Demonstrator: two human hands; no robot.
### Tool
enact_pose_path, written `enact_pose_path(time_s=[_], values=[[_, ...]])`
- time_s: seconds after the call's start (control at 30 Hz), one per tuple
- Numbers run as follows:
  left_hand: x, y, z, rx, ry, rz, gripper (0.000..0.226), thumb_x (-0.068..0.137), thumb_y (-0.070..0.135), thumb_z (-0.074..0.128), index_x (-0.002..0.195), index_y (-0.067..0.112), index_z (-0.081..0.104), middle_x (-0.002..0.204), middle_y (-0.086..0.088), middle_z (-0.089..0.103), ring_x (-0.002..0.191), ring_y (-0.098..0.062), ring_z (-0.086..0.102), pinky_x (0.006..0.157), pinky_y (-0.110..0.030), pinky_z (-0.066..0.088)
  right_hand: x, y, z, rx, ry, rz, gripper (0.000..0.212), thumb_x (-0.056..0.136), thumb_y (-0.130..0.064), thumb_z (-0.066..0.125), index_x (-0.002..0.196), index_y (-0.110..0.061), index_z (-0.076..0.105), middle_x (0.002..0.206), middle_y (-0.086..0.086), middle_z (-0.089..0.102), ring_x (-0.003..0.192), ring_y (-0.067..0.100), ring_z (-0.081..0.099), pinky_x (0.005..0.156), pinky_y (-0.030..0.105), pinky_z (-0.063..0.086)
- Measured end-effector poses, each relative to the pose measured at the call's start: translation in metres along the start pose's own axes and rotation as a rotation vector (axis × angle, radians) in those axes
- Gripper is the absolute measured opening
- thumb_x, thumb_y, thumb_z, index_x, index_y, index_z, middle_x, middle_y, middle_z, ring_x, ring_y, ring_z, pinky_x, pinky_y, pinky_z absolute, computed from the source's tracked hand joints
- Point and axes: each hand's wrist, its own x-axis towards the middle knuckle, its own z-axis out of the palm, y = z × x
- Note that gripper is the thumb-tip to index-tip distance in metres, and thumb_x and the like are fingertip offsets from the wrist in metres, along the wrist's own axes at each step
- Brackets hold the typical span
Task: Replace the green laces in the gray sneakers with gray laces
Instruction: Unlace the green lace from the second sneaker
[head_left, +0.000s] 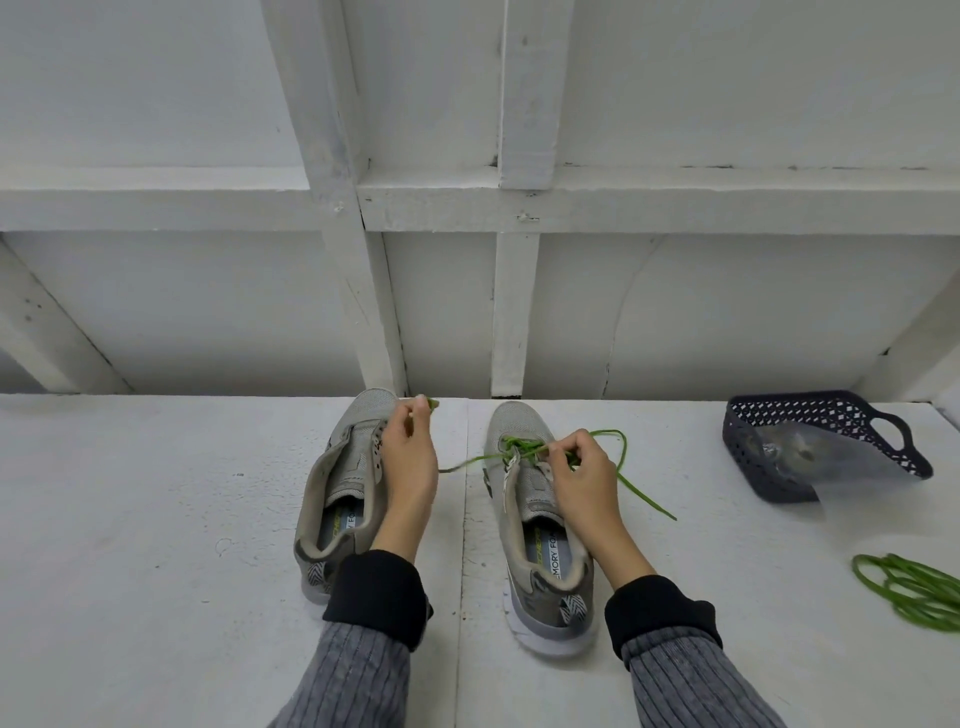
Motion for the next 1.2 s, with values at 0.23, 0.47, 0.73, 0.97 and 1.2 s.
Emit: enact_pose_path(time_s=[0.23, 0.47, 0.73, 0.97, 1.2], values=[[-0.005, -0.022, 0.002, 0.65, -0.245, 0.213, 0.017, 0.099, 0.041, 0.052, 0.099, 0.033, 0.067, 0.095, 0.007, 0.059, 0.091, -0.011, 0.054, 0.069, -0.03, 0.042, -0.003, -0.006, 0.002, 0.054, 0.014, -0.056, 0.014, 0.099, -0.014, 0.048, 0.085, -0.012, 0.051, 0.092, -0.004, 0.068, 0.086, 0.007, 0.066, 0.067, 0.016, 0.052], [-0.026, -0.014, 0.013, 0.56, -0.205, 0.22, 0.012, 0.098, 0.041, 0.054, 0.105, 0.04, 0.064, 0.115, 0.016, 0.053, 0.115, -0.007, 0.037, 0.101, -0.035, 0.022, -0.006, -0.009, 0.0, 0.124, 0.111, -0.054, 0.013, 0.102, -0.016, 0.042, 0.09, -0.012, 0.045, 0.085, -0.005, 0.066, 0.084, 0.008, 0.066, 0.07, 0.026, 0.054], [-0.054, -0.01, 0.021, 0.454, -0.322, 0.189, 0.015, 0.083, 0.042, 0.071, 0.094, 0.033, 0.065, 0.098, 0.014, 0.059, 0.086, -0.003, 0.054, 0.078, -0.028, 0.048, -0.004, -0.009, -0.002, 0.304, 0.026, -0.046, 0.013, 0.102, -0.015, 0.044, 0.09, -0.011, 0.047, 0.092, 0.003, 0.072, 0.089, 0.013, 0.069, 0.079, 0.029, 0.055], [-0.066, -0.023, 0.022, 0.292, -0.164, 0.11, 0.005, 0.089, 0.027, 0.067, 0.094, 0.029, 0.067, 0.095, 0.013, 0.065, 0.08, -0.006, 0.062, 0.074, -0.026, 0.051, -0.001, 0.004, -0.024, 0.291, 0.386, 0.092, 0.013, 0.1, -0.013, 0.048, 0.087, -0.012, 0.052, 0.086, 0.003, 0.067, 0.084, 0.021, 0.068, 0.076, 0.037, 0.055], [-0.073, -0.026, 0.026, 0.19, -0.044, -0.005, 0.009, 0.09, 0.019, 0.066, 0.083, 0.024, 0.068, 0.086, 0.011, 0.068, 0.075, 0.001, 0.059, 0.063, -0.009, 0.043, -0.003, 0.003, -0.037, -0.292, 0.309, 0.038, 0.014, 0.093, -0.021, 0.061, 0.103, -0.023, 0.069, 0.104, -0.011, 0.061, 0.117, 0.02, 0.042, 0.093, 0.038, 0.025]])
